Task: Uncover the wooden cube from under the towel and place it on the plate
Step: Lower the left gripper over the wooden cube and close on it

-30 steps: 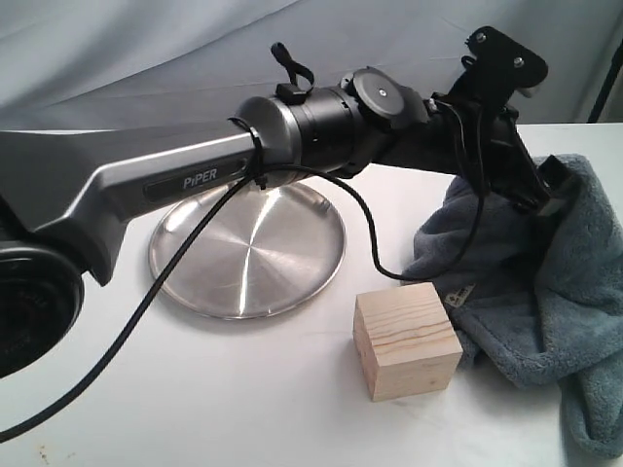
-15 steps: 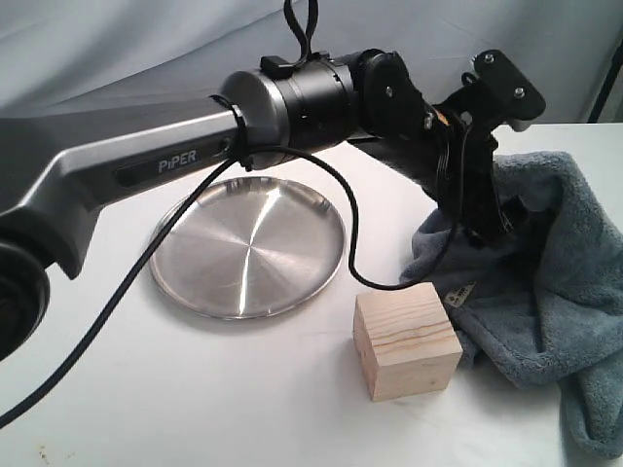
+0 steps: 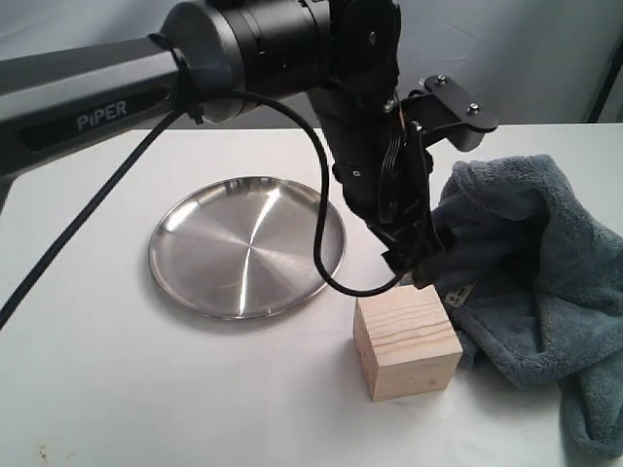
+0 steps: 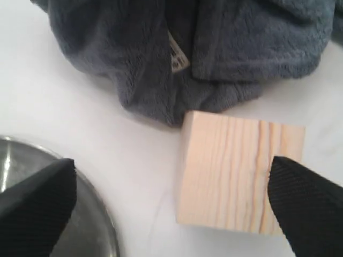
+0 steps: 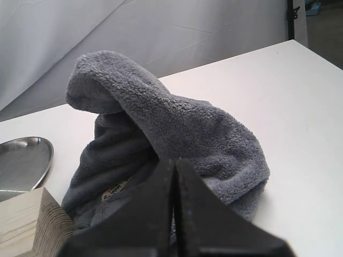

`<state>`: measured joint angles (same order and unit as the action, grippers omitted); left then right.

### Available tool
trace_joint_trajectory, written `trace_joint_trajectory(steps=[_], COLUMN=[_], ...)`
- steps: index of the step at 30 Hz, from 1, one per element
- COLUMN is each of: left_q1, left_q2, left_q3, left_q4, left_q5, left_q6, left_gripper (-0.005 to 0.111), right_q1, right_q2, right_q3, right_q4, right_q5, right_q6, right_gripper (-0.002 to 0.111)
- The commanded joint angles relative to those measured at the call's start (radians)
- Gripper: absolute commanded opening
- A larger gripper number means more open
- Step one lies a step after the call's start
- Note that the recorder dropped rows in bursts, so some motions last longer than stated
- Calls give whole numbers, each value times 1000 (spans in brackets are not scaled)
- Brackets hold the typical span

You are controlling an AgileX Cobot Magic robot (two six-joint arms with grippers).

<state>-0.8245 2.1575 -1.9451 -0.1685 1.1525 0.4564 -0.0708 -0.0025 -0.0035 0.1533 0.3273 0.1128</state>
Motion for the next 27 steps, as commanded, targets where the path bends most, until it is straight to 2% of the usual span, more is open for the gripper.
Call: trace_joint_trajectory(steps=[1,2,5,7,21,27], left_q1=[-32,-49,-160,-200,-210,-210], left_q2=[-15,-17,-15,-15,-3,8], left_q3=[-3,-3,-3,-3,-3,-3], left_q4=[73,95,233,312,188,222], left_q5=[69,69,69,69,69,69], left_q6=[-58,-60,-35,-35,-115,-112], left_gripper=[91,91,91,91,91,91], right_q1=[1,1,1,1,1,1], right_q2=[2,2,2,2,2,2], right_q3=[4,4,4,4,4,4], right_q4=[-10,-10,-10,-10,-10,-10], right_q5=[-1,-1,-1,-1,-1,-1], right_q6=[-6,-6,-6,-6,-6,-6], right_gripper=[0,0,0,0,0,0])
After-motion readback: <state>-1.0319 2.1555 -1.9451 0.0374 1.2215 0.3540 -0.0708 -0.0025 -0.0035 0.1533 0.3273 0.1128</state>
